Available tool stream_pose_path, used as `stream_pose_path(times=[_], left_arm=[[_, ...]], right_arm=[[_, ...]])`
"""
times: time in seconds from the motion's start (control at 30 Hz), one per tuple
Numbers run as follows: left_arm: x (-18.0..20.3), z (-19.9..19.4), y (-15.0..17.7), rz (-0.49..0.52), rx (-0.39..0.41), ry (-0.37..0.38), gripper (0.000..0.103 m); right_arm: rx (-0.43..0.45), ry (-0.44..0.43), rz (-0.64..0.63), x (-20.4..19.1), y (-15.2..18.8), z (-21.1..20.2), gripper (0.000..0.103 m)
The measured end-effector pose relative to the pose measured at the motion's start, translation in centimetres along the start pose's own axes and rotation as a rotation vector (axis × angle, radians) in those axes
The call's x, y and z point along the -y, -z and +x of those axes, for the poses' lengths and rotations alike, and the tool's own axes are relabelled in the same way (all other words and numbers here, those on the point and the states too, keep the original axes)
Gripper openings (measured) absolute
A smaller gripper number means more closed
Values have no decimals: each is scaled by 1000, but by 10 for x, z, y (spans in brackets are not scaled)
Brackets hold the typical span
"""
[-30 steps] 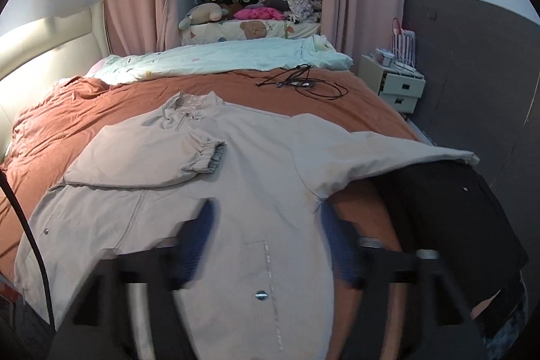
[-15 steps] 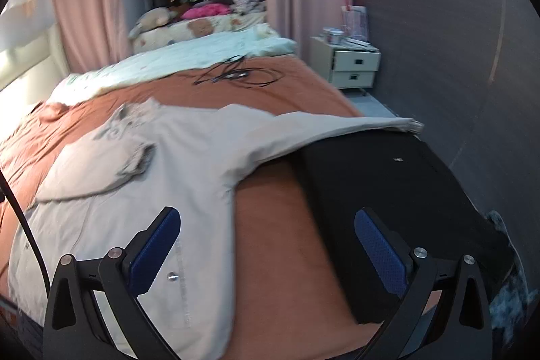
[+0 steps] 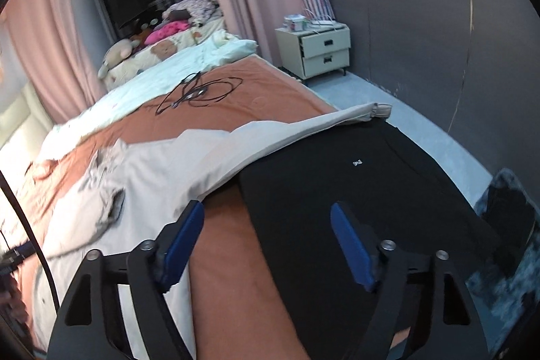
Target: Fold large clothes
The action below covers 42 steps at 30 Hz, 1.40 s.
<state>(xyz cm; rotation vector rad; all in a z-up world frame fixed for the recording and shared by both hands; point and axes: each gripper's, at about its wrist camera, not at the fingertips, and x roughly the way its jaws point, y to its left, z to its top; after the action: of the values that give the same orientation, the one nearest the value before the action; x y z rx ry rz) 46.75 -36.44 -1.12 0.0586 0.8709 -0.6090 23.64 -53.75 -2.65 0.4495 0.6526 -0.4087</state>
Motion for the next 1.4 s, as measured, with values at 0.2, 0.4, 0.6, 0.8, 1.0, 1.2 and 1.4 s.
stream_pose_path(times=[0.2,0.4,0.6,0.8,1.0,1.2,1.4], left_arm=[[21,52,-22,25,-37,37,51],[37,109,-40,35,-86,70,39],[49,164,-50,21,-140,109,27],[61,203,-52,27,-175,138,20],[84,232,-50,40,-209,206,17],[106,264,-41,49,-302,207,15],[97,236,-48,49,-279,227,15]], right_arm=[[-22,-10,100,29,-25,40,73],[-50,1,170,43,-50,89,65],[-76,12,250,55,-71,132,65],[-74,98,291,63,-81,161,37],[-12,83,248,45,-96,147,1],[67,17,148,-6,-125,99,0],[143,-93,15,-88,-143,39,0]])
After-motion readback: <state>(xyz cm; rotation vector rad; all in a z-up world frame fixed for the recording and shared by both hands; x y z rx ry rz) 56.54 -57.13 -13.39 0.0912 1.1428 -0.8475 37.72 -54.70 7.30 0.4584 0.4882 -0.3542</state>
